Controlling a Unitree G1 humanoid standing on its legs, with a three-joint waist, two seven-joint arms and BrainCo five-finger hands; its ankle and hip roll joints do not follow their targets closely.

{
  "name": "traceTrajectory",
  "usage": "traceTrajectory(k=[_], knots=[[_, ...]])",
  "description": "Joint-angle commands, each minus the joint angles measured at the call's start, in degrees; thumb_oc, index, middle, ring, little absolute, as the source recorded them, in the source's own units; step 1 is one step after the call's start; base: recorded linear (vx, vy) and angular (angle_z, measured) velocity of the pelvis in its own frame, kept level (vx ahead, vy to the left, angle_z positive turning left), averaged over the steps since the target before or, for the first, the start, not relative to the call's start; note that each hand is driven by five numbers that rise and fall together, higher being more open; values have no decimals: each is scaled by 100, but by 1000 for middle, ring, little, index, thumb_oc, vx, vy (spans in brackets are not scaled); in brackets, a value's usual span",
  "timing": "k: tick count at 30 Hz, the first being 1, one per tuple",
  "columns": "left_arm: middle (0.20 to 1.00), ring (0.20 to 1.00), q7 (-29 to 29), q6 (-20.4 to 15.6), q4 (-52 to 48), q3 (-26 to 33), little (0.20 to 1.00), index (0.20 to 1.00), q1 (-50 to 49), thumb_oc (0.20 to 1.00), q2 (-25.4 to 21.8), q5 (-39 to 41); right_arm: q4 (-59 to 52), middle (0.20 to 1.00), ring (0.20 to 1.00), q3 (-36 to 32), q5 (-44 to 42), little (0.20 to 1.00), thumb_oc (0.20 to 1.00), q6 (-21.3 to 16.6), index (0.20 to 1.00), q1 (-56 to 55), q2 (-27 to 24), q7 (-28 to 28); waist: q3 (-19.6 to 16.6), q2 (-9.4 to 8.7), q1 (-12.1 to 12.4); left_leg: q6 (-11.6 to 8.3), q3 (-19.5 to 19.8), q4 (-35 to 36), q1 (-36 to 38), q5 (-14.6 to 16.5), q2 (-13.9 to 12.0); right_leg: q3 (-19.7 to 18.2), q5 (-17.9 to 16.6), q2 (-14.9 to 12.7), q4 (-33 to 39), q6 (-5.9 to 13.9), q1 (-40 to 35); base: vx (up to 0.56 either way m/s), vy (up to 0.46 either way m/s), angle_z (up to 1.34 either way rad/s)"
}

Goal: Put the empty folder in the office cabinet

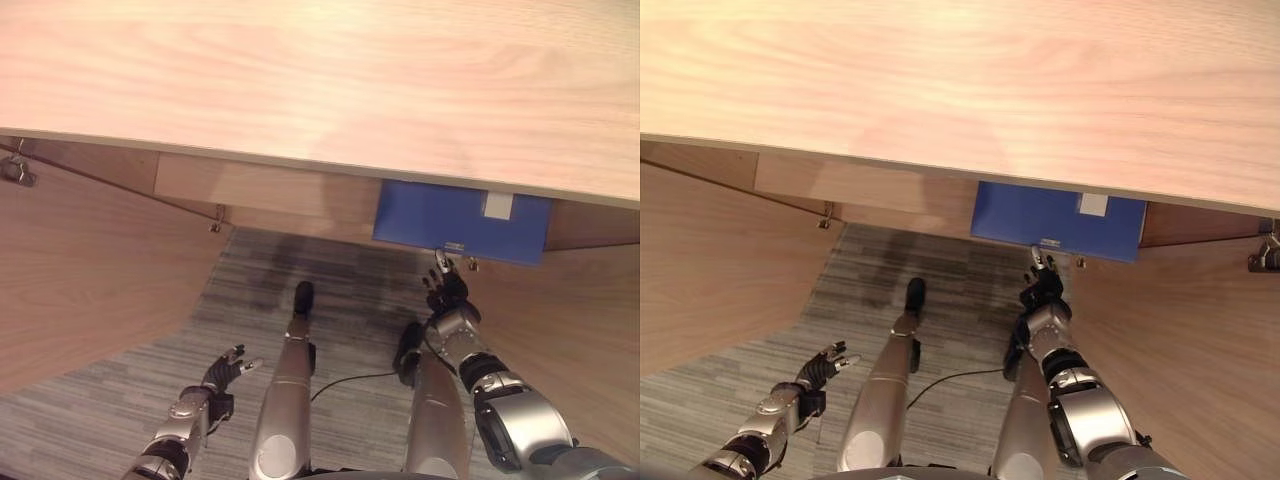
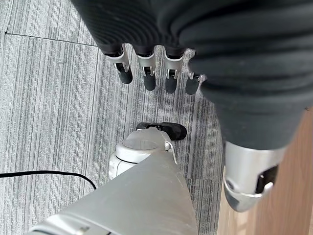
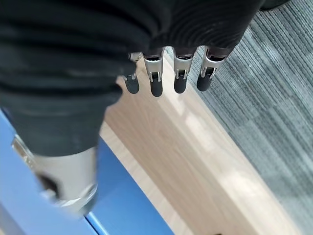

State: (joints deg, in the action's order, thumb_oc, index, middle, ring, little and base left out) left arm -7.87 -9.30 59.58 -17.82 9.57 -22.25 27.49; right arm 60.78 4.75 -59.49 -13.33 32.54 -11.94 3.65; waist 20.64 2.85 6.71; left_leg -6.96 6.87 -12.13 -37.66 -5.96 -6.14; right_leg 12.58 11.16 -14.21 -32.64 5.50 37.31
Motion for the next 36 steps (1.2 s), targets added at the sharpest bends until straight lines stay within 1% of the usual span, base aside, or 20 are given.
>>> traceTrajectory(k=[1,4,13,15,22,23,24,26,27,28,32,36], knots=[[1000,1000,50,-68,288,53,1000,1000,214,1000,92,-245,-223,200,200,-40,106,200,200,-97,200,-51,-124,-76,-101,189,88,17,33,-256,310,796,-6,-162,-233,136,656,225,-387,0,0,0],[1000,1000,52,-65,316,61,1000,1000,241,1000,72,-261,-217,200,200,-112,44,200,200,-131,200,55,-164,-64,-120,188,99,21,47,-254,329,804,3,-166,-223,144,653,226,-413,2,0,1],[1000,1000,26,-84,163,-141,1000,1000,142,1000,-5,-392,-432,200,200,-420,-290,200,200,-362,200,967,-425,103,-205,158,249,1,110,-82,459,752,23,-61,-261,122,783,248,-564,5,-4,2],[1000,1000,6,-87,118,-219,1000,1000,128,1000,-46,-405,-355,200,200,-495,-334,200,200,-410,200,1301,-581,188,-244,143,316,0,155,17,509,719,30,-22,-263,110,841,255,-634,23,-15,5],[1000,1000,-9,-90,107,-362,1000,1000,98,1000,-69,-421,-145,200,200,-528,-376,200,200,-459,200,2000,-917,314,-303,115,412,14,207,105,537,675,44,45,-258,93,857,254,-683,13,-8,7],[1000,1000,166,-135,-8,-599,1000,1000,491,1000,106,-72,-125,200,200,-416,-418,200,200,-540,200,2206,-790,501,-307,86,394,9,220,102,532,682,55,61,-257,87,859,259,-684,0,0,0],[1000,1000,207,-99,73,-606,1000,1000,845,1000,270,105,47,200,200,-319,-411,200,200,-488,200,2465,-776,578,-306,58,376,7,224,114,538,675,50,52,-253,93,855,257,-680,9,-32,5],[1000,1000,349,-97,187,-531,1000,1000,892,1000,326,198,397,200,200,-257,-414,200,200,-429,200,2824,-947,650,-320,48,411,7,236,152,544,658,47,72,-247,102,862,252,-683,7,-19,10],[1000,1000,330,-100,226,-557,1000,1000,872,1000,351,256,576,200,200,-212,-419,200,200,-402,200,3009,-1089,656,-326,55,437,6,244,177,548,643,45,86,-248,100,867,257,-690,11,-26,12],[1000,1000,190,-119,70,-615,1000,1000,440,1000,230,177,933,200,200,-164,-510,200,200,-319,200,3288,-1464,627,-352,99,564,10,292,258,565,584,65,140,-248,85,893,266,-745,9,-20,8],[1000,1000,106,-64,-4,-581,1000,1000,118,1000,169,123,964,200,200,-167,-575,200,200,-276,200,3005,-1492,536,-346,145,642,30,326,329,643,555,75,185,-221,84,889,249,-814,7,-7,2],[1000,1000,104,-47,88,-523,1000,1000,158,1000,235,111,937,200,200,-251,-593,200,200,-267,200,2604,-1373,477,-339,162,616,30,336,376,686,543,58,205,-213,93,904,245,-833,7,-2,8]])
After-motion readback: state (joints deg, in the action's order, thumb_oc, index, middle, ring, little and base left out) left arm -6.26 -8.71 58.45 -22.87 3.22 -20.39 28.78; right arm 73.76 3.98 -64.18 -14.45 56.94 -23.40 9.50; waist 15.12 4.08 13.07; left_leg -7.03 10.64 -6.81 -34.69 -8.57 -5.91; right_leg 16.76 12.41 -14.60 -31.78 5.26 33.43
